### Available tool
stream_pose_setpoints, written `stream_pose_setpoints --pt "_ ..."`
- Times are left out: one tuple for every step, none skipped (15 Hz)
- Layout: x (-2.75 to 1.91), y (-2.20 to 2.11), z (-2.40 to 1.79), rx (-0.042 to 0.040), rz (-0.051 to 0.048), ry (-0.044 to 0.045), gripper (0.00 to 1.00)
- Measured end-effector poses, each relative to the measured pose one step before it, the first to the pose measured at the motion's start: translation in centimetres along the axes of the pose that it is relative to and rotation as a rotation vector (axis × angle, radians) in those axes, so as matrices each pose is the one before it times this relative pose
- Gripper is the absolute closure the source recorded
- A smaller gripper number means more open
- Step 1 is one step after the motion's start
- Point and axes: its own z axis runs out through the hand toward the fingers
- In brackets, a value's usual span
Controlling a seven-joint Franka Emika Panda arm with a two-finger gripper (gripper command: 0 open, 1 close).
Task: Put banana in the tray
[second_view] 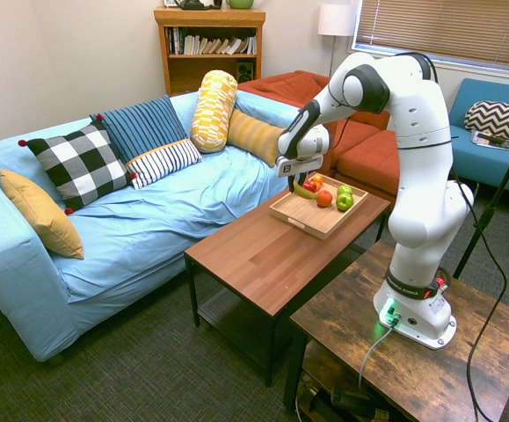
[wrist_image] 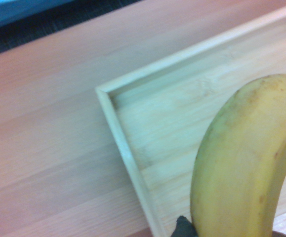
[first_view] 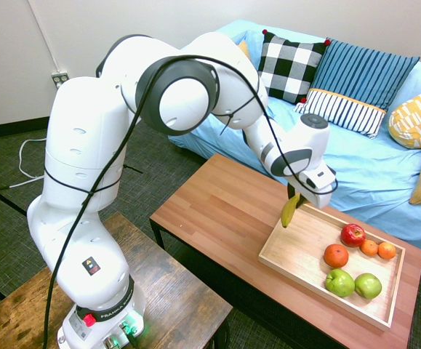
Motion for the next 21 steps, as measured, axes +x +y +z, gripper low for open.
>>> stream_pose_setpoints --pt "0.645 1.015 1.232 -0.01208 0.01168 -0.01266 1.00" --pt "0.541 0.873 1.511 -0.01221 0.01207 -0.01126 1.00" --pt "0.513 0.670 1.543 -0.00835 0.00892 -0.00741 1.00" --pt "0.495 0.427 1.382 -0.00621 0.01071 -0.00779 1.00" --pt "0.503 0.308 1.235 -0.00590 0.00910 -0.00651 1.00" --pt "0.494 0.142 1.109 -0.00546 0.00538 -0.00466 1.00" --pt "0.381 0.033 0.868 -0.00254 0.00494 -0.00424 1.00" --pt "0.370 0.034 0.738 -0.00070 0.00374 -0.00365 1.00" --pt "0.302 -0.001 0.559 0.00114 0.00224 -0.00272 1.00" --pt "0.144 -0.035 0.439 -0.00066 0.00109 -0.00205 1.00" --pt "0.032 -0.130 0.350 0.00178 0.00234 -0.00294 1.00" --pt "-0.099 -0.132 0.411 -0.00067 -0.00074 -0.00347 1.00" --pt "-0.128 -0.147 0.305 0.00139 0.00095 -0.00293 0.00" --pt "-0.084 -0.140 0.241 0.00333 0.00520 -0.00388 0.00" --pt "-0.006 -0.084 0.212 0.00151 0.00352 -0.00220 0.00" --pt "0.012 -0.069 0.185 0.00033 0.00134 -0.00114 0.00" --pt "-0.038 -0.077 0.119 0.00159 0.00226 -0.00191 0.00" --pt "-0.083 -0.064 0.133 0.00171 0.00275 -0.00299 0.00" --pt "-0.094 -0.030 0.202 -0.00057 0.00063 -0.00283 0.00" --pt "-0.011 -0.003 0.132 -0.00018 0.00019 0.00023 0.00" --pt "0.001 -0.018 0.000 0.00061 -0.00043 0.00023 0.00"
